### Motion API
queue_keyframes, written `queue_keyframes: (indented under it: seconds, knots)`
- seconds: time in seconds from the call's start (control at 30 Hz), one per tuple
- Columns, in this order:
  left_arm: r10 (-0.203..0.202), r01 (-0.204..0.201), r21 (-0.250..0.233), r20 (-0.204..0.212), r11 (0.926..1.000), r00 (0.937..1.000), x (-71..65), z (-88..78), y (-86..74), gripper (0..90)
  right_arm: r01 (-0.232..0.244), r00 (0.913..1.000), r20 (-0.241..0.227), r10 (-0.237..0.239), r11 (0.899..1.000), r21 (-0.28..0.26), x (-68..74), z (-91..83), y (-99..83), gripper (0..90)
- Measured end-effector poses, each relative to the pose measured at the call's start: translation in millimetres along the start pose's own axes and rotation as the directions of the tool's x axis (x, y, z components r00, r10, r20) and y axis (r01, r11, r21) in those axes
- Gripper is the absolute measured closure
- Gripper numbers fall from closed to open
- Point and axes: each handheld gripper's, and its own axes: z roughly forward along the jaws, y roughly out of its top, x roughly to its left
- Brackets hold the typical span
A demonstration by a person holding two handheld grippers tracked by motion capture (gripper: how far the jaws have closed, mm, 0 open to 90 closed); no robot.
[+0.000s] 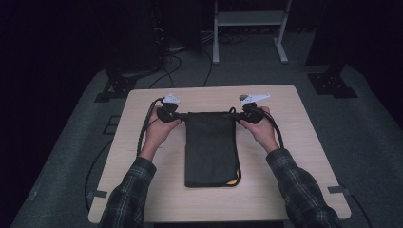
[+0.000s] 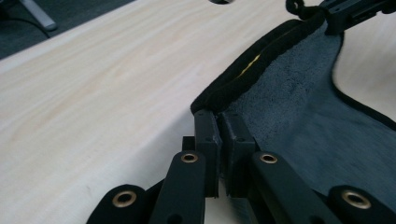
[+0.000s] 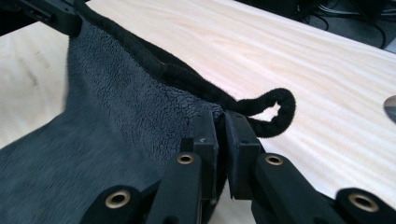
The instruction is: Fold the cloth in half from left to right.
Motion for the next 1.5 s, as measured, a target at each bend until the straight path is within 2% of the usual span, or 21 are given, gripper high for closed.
queue_keyframes:
  seconds: [0.07, 0.37, 0.63, 0.73, 1.0, 1.13, 1.33, 1.5]
  knots:
    - [-0.009, 0.009, -0.008, 0.014, 0.9999, 0.9999, -5.3, -3.2, -5.1, 86.5, 0.003, 0.9999, -0.015, -0.003, 1.000, -0.004, 4.1, -4.4, -4.7, 83.3]
    - [0.001, -0.001, 0.004, 0.054, 1.0000, 0.9985, -27.6, -15.2, -27.0, 86.5, 0.016, 0.9978, -0.064, -0.016, 1.000, -0.001, 21.0, -18.1, -25.8, 83.3]
    - [-0.036, 0.037, -0.009, 0.097, 0.9993, 0.9947, -45.6, -24.8, -48.0, 86.5, 0.019, 0.9958, -0.089, -0.019, 1.000, -0.001, 36.8, -29.6, -45.1, 83.3]
    - [-0.034, 0.035, -0.012, 0.107, 0.9993, 0.9936, -52.7, -32.0, -53.6, 86.5, 0.011, 0.9937, -0.111, -0.012, 1.000, -0.012, 43.7, -36.6, -50.5, 83.3]
    - [-0.016, 0.018, -0.014, 0.133, 0.9997, 0.9910, -76.9, -49.5, -70.0, 86.4, 0.028, 0.9893, -0.142, -0.031, 0.999, -0.018, 65.4, -55.6, -66.1, 83.1]
    - [-0.009, 0.008, 0.009, 0.137, 0.9999, 0.9905, -87.4, -55.2, -82.5, 86.3, 0.050, 0.9859, -0.159, -0.052, 0.999, -0.018, 78.5, -64.6, -74.4, 83.0]
    - [-0.004, -0.003, 0.044, 0.148, 0.9990, 0.9890, -98.3, -58.0, -96.7, 86.2, 0.081, 0.9808, -0.179, -0.077, 0.997, 0.015, 94.7, -68.7, -88.0, 82.8]
    - [-0.003, -0.016, 0.119, 0.156, 0.9928, 0.9878, -107.3, -48.7, -110.1, 85.5, 0.098, 0.9789, -0.187, -0.084, 0.993, 0.070, 101.9, -65.6, -103.3, 81.7]
